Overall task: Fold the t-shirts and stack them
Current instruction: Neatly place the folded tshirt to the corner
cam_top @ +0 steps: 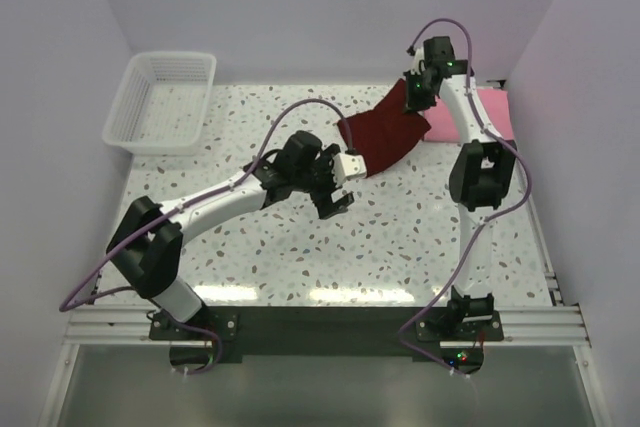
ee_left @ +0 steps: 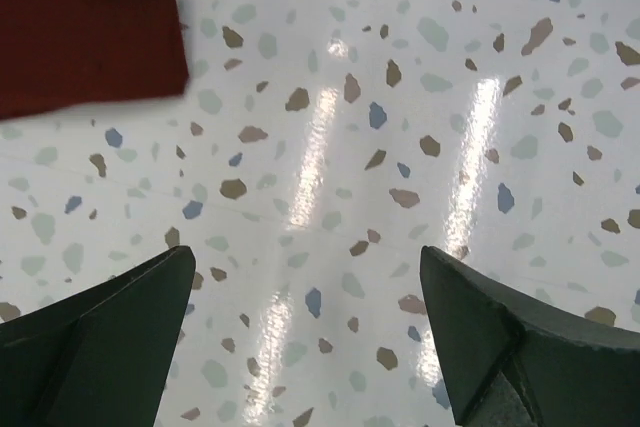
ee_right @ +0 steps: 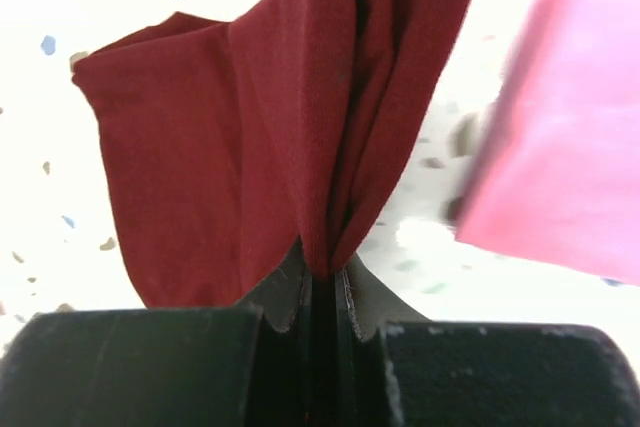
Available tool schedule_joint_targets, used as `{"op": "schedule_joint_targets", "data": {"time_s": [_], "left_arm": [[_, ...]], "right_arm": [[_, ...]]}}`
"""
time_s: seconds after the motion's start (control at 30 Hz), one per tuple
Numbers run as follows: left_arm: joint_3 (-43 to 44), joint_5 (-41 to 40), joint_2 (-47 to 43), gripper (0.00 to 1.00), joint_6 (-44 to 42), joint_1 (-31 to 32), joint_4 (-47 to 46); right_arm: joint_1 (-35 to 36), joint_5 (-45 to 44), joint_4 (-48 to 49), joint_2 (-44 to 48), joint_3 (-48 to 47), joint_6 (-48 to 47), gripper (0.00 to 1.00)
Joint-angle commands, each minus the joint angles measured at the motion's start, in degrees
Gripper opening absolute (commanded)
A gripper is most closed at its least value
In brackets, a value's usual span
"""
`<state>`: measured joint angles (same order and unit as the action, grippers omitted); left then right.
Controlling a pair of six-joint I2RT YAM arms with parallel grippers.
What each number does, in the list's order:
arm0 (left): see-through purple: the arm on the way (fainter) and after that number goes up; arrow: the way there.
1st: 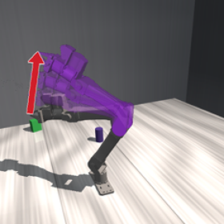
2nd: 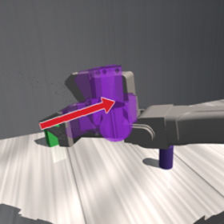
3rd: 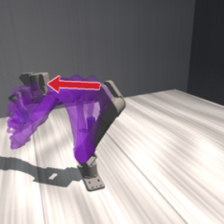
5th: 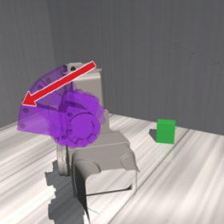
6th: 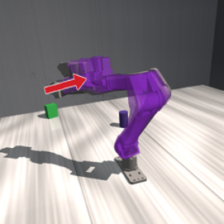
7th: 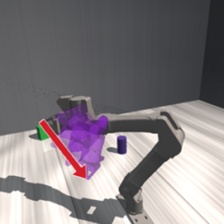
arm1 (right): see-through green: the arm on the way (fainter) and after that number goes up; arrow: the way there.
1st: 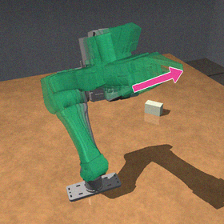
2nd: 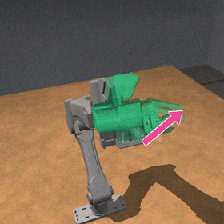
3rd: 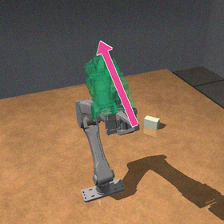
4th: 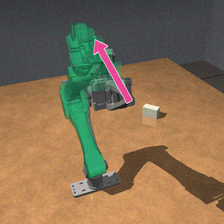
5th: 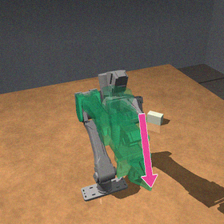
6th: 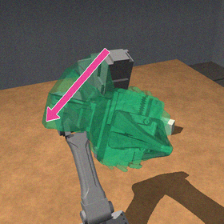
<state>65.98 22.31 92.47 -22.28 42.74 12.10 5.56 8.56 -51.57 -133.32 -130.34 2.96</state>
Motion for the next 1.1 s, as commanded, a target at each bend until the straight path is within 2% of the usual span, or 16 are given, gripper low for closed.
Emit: {"op": "schedule_joint_targets", "data": {"time_s": [0.0,0.17,0.37,0.7,1.07], "left_arm": [[-3.4,-0.6,-3.7,1.00,2.3,-0.1,1.8],[-4.7,-1.5,-5.1,1.00,2.0,-0.1,3.3],[-5.9,-2.0,-6.0,1.00,1.6,-0.1,4.1],[-6.9,-2.5,-6.2,1.00,1.5,-0.1,3.5],[-7.9,-3.1,-6.9,1.00,0.6,-0.1,3.4]], "right_arm": [[-1.6,-5.7,-2.1,2.0,-6.2,-5.9,0.00],[-2.1,-8.5,1.6,5.0,-5.8,-8.1,0.00],[-2.5,-10.8,3.5,5.7,-9.7,-10.4,0.00],[-2.6,-12.9,7.4,7.7,-10.6,-10.7,0.00],[-2.6,-13.4,6.7,9.9,-12.7,-9.7,0.00]]}}
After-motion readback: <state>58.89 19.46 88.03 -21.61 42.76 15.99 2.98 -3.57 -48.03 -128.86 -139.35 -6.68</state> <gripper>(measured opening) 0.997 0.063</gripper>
